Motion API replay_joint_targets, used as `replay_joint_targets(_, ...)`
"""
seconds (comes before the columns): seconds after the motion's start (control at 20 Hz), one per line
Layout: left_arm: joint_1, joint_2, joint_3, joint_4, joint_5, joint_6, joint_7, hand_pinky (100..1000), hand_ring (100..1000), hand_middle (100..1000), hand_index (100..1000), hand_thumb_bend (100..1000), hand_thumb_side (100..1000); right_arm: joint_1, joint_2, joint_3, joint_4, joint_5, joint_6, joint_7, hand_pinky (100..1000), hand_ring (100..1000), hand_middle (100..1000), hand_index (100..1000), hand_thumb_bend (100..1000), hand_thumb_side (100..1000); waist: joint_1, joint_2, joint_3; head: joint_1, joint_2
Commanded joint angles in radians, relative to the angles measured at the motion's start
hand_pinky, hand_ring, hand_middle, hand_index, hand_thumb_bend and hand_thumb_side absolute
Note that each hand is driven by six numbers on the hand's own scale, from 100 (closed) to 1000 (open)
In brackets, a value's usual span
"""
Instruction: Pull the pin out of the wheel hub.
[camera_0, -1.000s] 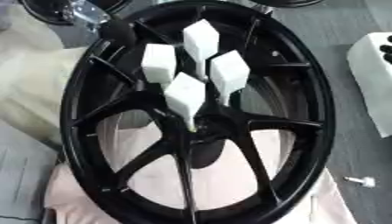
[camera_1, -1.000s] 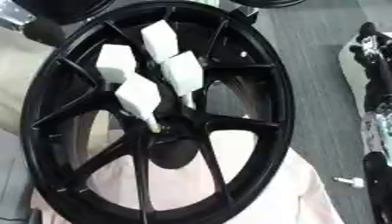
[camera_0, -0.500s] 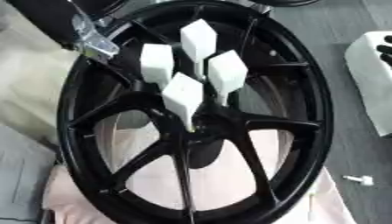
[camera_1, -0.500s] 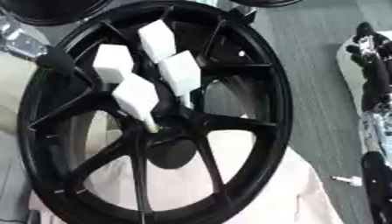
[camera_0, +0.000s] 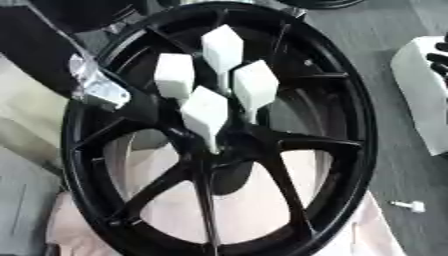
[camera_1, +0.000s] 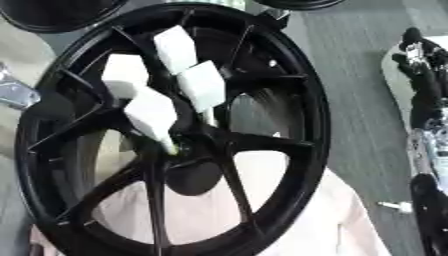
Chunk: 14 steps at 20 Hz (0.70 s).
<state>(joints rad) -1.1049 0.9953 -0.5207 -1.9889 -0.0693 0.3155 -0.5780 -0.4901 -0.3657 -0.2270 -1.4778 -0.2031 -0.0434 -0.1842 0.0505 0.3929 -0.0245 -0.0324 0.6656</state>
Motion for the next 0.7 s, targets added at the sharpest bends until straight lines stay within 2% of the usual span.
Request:
replay_joint_targets(0.05,-0.004,0.036,0.014,-0.011,-0.031,-0.012,0.013,781,738,762,845,750,450,-0.013,-0.026,-0.001,-0.028,0.008,0.002,0.001,884,755,715,753,361,582,-0.004,-0.018,-0.001,0.003,-0.008)
replay_joint_targets(0.2,0.001,0.036,0.012,-0.011,-0.05,-0.022,0.019,781,738,762,845,750,450,-0.013,-0.025,-0.001,-0.028,0.009,0.002,0.002,884,755,715,753,361,582,-0.004,-0.018,-0.002,0.004,-0.008)
replay_joint_targets(0.25,0.002,0.034,0.014,-0.011,-0.053,-0.022,0.021,783,746,771,848,711,425,-0.013,-0.025,0.0,-0.028,0.009,0.002,0.002,884,755,715,753,360,583,-0.005,-0.018,-0.002,0.005,-0.009)
replay_joint_targets(0.35,0.008,0.021,0.01,-0.001,-0.075,-0.016,0.039,780,742,767,841,697,420,-0.014,-0.022,0.002,-0.027,0.01,0.003,0.003,884,755,716,753,359,584,-0.009,-0.019,-0.002,0.008,-0.014)
replay_joint_targets(0.7,0.015,-0.037,-0.039,0.096,-0.161,-0.025,0.07,768,722,736,808,614,405,-0.016,-0.017,0.007,-0.027,0.017,0.006,0.007,884,756,716,753,360,584,-0.014,-0.019,-0.004,0.012,-0.023)
